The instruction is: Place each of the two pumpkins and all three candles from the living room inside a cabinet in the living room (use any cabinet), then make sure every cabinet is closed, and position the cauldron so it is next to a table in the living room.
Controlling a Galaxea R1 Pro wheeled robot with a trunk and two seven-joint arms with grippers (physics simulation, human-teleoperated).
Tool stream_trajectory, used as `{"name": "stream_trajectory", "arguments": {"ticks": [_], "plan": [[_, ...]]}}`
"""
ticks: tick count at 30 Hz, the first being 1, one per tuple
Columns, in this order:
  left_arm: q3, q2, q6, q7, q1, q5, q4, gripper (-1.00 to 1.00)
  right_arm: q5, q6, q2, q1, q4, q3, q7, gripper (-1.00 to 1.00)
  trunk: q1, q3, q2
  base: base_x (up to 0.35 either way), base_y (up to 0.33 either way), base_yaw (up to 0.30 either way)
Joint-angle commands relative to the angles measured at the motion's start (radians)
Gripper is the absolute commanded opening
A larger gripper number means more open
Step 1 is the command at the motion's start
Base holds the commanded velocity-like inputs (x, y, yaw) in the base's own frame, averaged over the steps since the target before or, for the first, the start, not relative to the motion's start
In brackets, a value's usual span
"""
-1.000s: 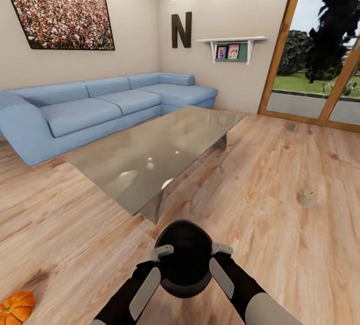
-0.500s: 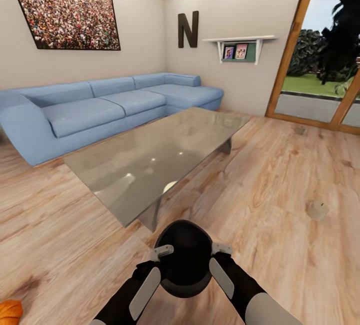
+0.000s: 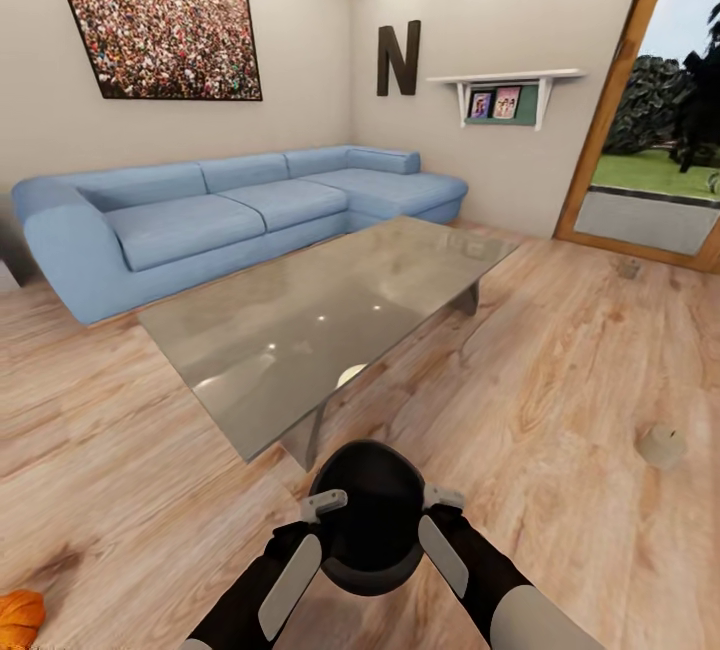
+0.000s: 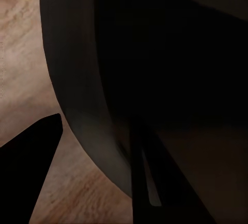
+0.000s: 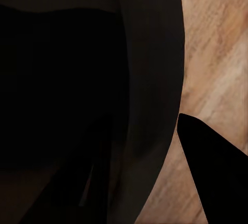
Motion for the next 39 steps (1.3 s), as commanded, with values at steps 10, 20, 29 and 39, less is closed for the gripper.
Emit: {"name": "stream_trajectory", "arguments": {"ticks": [10, 20, 29, 39], "plan": [[-0.005, 0.025, 0.008, 0.005, 0.000, 0.023, 0.001, -1.00, -0.002, -0.005, -0.001, -0.001, -0.030, 0.006, 0.003, -1.00, 0.000, 0.000, 0.000, 0.075, -0.002, 0.050], [-0.005, 0.024, 0.008, 0.005, 0.000, 0.023, 0.001, -1.00, -0.002, -0.005, 0.000, -0.001, -0.030, 0.008, 0.002, -1.00, 0.000, 0.000, 0.000, 0.156, 0.000, 0.026], [-0.005, 0.024, 0.008, 0.005, 0.000, 0.023, 0.001, -1.00, -0.002, -0.005, 0.001, -0.001, -0.030, 0.008, 0.003, -1.00, 0.000, 0.000, 0.000, 0.141, -0.045, 0.059], [-0.005, 0.025, 0.007, 0.005, 0.000, 0.023, 0.001, -1.00, -0.002, -0.005, -0.001, -0.001, -0.030, 0.008, 0.003, -1.00, 0.000, 0.000, 0.000, 0.014, -0.009, 0.006]]}}
